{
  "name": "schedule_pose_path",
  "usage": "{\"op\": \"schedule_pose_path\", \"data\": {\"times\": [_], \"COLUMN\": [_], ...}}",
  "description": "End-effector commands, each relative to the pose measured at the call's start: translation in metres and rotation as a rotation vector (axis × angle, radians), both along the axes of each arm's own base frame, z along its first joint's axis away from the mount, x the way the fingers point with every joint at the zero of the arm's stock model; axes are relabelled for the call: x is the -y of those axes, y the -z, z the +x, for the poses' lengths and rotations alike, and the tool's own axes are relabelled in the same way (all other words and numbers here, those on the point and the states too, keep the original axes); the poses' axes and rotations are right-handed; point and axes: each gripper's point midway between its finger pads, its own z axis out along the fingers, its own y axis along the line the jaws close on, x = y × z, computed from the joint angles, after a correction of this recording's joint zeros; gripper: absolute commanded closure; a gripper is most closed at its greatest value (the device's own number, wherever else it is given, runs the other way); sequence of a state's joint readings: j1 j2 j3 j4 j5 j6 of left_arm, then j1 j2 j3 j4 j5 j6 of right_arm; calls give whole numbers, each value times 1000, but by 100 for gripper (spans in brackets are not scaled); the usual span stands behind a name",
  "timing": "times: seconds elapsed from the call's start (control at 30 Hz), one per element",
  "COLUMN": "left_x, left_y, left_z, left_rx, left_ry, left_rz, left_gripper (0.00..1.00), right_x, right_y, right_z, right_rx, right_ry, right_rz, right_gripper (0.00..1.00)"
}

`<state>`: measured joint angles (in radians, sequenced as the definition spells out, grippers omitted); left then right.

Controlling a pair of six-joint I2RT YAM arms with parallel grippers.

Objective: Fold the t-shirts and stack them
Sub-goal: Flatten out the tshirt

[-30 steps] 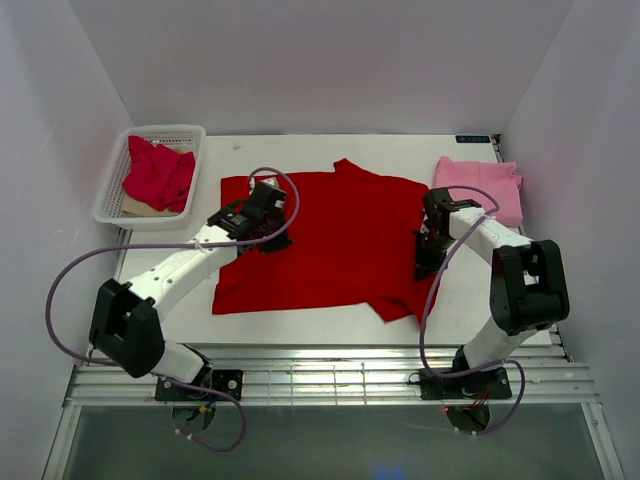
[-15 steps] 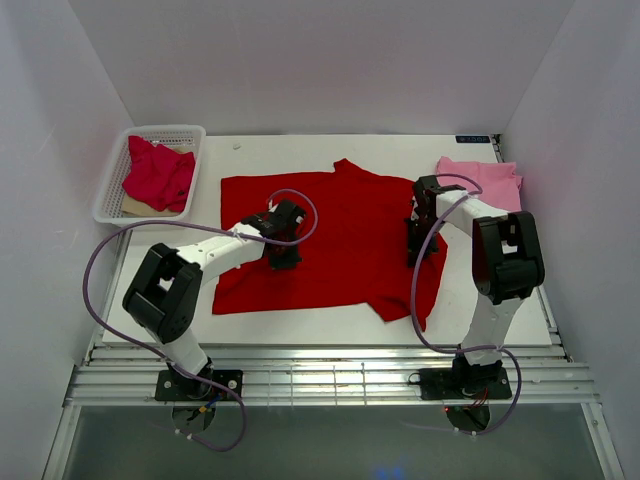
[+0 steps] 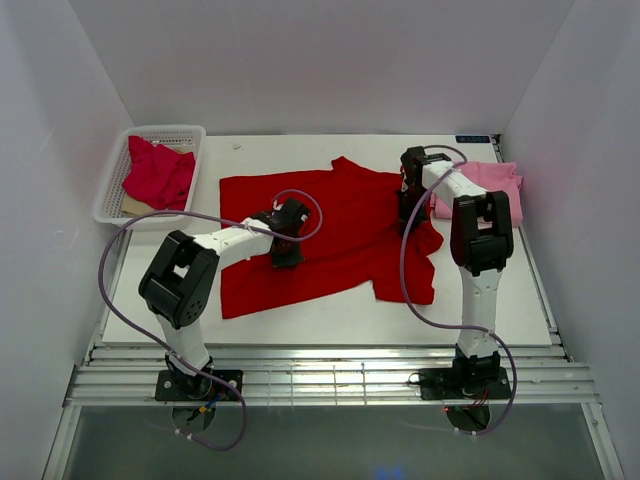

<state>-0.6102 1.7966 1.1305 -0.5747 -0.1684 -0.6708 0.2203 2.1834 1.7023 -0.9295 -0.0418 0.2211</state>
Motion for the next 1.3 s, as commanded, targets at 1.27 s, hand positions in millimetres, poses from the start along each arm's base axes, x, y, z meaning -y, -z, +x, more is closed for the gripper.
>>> {"op": "schedule_pose_path", "data": {"times": [1.27], "left_x": [-51], "left_y": [10], "left_z": [-36], "left_rx": [-14], "left_ry": [-9], "left_rz": [55], "left_gripper": [100], "right_x": [-5], "right_y": [23], "right_z": [-134], "right_rx": [-90], "right_ry": [-76], "right_rz": [71], "right_gripper": [92]}}
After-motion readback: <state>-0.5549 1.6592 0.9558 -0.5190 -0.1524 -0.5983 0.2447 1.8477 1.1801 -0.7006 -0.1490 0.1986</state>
